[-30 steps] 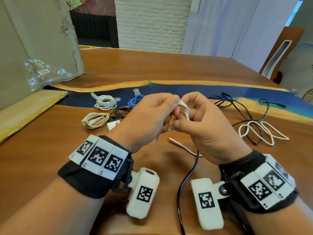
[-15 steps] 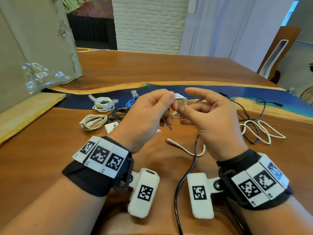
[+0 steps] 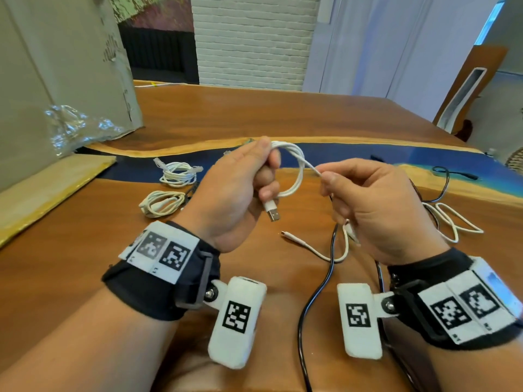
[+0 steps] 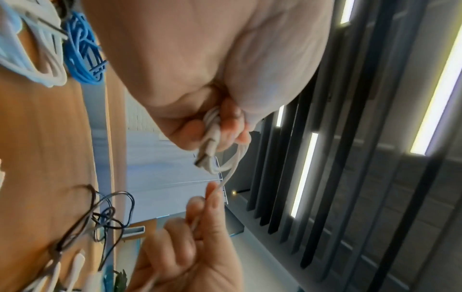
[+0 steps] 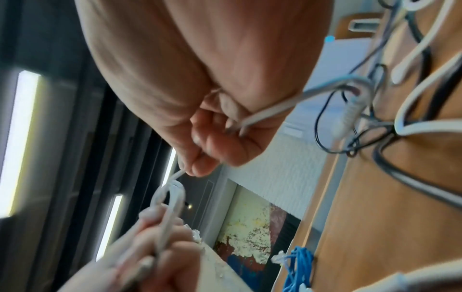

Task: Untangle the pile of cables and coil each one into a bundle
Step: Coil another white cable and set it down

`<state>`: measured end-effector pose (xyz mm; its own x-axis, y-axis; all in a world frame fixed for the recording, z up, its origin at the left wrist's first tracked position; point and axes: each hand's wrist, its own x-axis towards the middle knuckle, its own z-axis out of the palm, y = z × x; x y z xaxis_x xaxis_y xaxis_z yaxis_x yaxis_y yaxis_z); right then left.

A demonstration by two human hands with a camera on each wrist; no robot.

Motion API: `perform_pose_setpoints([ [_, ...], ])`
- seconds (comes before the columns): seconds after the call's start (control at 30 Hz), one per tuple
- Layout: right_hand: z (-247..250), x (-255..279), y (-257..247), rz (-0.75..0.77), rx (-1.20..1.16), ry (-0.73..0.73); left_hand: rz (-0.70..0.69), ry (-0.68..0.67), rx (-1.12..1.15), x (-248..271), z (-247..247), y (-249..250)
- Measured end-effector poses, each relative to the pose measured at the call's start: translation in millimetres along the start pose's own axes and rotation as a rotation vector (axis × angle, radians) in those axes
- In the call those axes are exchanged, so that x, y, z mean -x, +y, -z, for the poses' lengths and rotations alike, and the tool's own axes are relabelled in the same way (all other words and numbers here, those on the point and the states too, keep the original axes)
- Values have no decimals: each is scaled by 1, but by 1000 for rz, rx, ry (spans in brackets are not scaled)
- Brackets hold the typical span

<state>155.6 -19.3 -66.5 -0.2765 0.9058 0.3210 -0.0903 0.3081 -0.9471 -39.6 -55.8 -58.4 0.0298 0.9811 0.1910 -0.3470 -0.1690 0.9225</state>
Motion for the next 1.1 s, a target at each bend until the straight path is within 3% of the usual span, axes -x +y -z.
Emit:
perform_pose_setpoints([
  [0.1, -6, 2, 2, 62, 154, -30, 38, -84, 145, 4, -2, 2],
  [0.23, -11, 2, 5, 89, 226, 21, 43, -157, 140, 4, -7, -5],
  [0.33, -15, 4, 7, -1, 80, 29, 39, -155, 89, 3, -9, -7],
  [0.47, -19, 8, 4, -160, -171, -98, -8, -94, -49, 0, -5, -8],
  [0.73, -19, 7, 10, -287, -214, -127, -184, -127, -305, -2, -1, -12],
  [0.87, -15, 6, 11, -315, -275, -197, -251, -182, -370, -1, 2, -8],
  [1.0, -16, 10, 6, -277, -253, -353, -221, -217, -269, -1, 7, -5],
  [1.1, -20, 11, 6, -243, -187, -283, -198, -186, -241, -4, 11, -4],
])
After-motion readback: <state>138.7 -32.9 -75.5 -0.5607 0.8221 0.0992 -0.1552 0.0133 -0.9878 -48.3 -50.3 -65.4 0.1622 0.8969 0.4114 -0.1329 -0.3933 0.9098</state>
